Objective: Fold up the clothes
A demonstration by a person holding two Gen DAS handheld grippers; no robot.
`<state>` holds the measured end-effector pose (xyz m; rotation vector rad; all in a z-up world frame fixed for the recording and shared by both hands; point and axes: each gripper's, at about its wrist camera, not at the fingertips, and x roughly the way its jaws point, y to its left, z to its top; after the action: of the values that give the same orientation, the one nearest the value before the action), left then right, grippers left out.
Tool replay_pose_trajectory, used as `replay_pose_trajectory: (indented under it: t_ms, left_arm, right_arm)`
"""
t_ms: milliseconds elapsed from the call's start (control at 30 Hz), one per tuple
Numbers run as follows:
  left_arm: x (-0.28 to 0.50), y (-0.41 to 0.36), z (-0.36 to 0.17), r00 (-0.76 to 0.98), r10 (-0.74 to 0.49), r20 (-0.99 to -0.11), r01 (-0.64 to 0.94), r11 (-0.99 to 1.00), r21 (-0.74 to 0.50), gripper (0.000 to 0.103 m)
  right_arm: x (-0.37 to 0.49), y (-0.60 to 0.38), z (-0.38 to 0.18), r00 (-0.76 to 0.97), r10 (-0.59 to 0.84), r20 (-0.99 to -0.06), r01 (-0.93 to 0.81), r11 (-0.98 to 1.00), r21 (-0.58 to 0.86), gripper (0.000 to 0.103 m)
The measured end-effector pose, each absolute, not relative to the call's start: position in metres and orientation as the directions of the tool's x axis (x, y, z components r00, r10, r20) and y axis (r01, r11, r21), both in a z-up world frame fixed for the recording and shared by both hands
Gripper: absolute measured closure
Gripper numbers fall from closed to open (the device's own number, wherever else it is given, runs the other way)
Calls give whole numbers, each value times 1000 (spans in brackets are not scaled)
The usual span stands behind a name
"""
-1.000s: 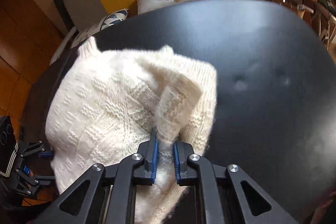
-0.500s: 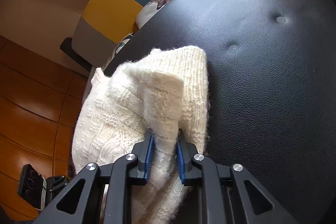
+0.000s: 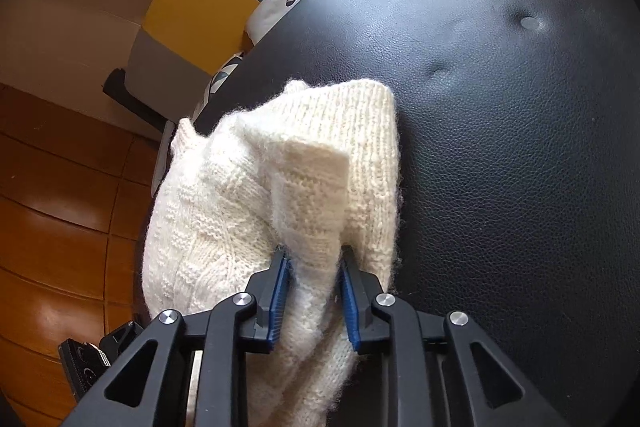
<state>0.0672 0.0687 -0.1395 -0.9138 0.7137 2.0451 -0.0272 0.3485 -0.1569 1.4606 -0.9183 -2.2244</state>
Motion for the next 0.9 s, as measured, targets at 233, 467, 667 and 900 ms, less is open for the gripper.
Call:
replay_pose_trajectory:
  t_ms: [233, 467, 667, 900]
  left_arm:
    - [73, 21, -115, -427, 517, -742, -784, -621, 19, 98]
    - [73, 0, -156, -349, 450, -822, -756, -654, -37, 103]
    - [44, -30, -104, -376, 614, -694, -648, -710, -277, 103]
    - [-25, -1, -89, -403, 631, -663, -600, -729, -328, 102]
  right_arm:
    - [-20, 337, -148, -391, -529, -753, -22, -813, 582, 79]
    - [-20, 338, -148, -409, -490, -770, -5, -842, 539, 75]
    - [-5, 361, -140, -437, -569, -697, -67, -752, 656, 72]
    - [49, 358, -95, -390, -709, -588, 96, -666, 740, 69]
